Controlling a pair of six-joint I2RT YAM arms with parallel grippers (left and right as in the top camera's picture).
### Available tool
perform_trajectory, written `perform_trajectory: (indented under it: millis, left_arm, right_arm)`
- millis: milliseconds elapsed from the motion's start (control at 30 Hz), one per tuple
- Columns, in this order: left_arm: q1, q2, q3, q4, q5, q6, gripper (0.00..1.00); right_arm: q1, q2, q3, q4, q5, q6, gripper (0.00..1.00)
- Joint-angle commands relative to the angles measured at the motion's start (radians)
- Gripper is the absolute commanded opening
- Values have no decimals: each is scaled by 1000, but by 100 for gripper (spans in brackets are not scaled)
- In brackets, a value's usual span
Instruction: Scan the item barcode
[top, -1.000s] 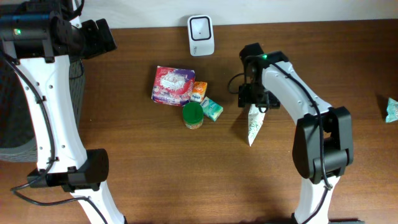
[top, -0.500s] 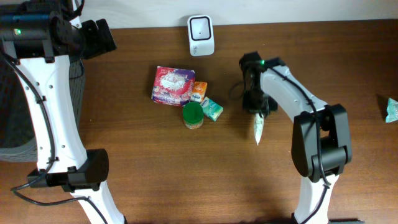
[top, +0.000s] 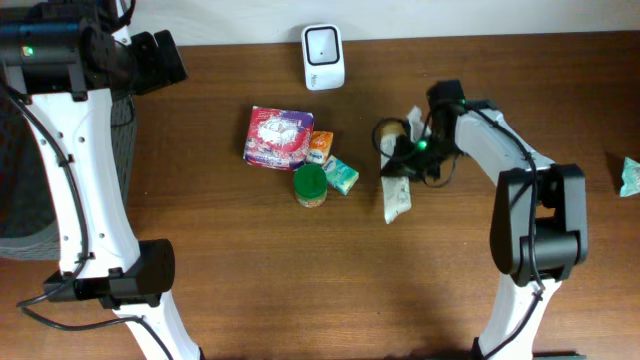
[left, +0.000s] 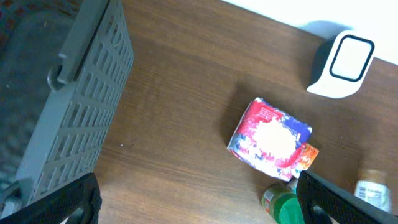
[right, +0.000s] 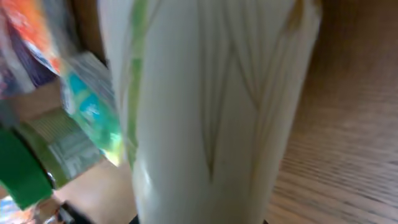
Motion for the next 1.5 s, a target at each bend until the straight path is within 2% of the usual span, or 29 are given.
perform_trajectory:
  millis: [0, 67, 133, 300, 367, 533, 667, 900, 1133, 1167, 1233, 1467]
  left_arm:
    - [3, -19, 10, 0, -7, 8, 99]
    - [3, -19, 10, 0, -8, 8, 99]
    - [3, -19, 10, 0, -7, 8, 99]
    - [3, -19, 10, 0, -7, 8, 99]
    - [3, -19, 10, 0, -7, 8, 99]
    - [3, -19, 10, 0, -8, 8, 99]
    - [3, -19, 10, 0, -8, 8, 99]
    - [3, -19, 10, 0, -7, 8, 99]
    - [3, -19, 10, 0, -8, 8, 99]
    - [3, -19, 10, 0, -7, 8, 99]
    - [3, -19, 10, 0, -8, 8, 99]
    - [3, -19, 10, 0, -8, 8, 99]
  right_arm:
    - [-55, -15, -61, 15, -134, -24, 34]
    - [-86, -19, -51, -24, -136, -53, 56]
    - [-118, -24, -6, -114, -136, -111, 67]
    - [-160, -28, 205, -400, -127, -169, 68]
    - [-145, -29, 287, -532, -123, -247, 68]
    - [-125, -43, 356, -703, 56, -254, 69]
    - [-127, -111, 356, -754, 85, -254, 68]
    - [-126, -336, 356, -806, 85, -250, 68]
    - [-56, -375, 228, -840, 108, -250, 69]
    - [-36, -375, 200, -840, 108, -250, 73]
    - [-13, -375, 174, -840, 108, -235, 89]
    - [-8, -467, 175, -840, 108, -190, 91]
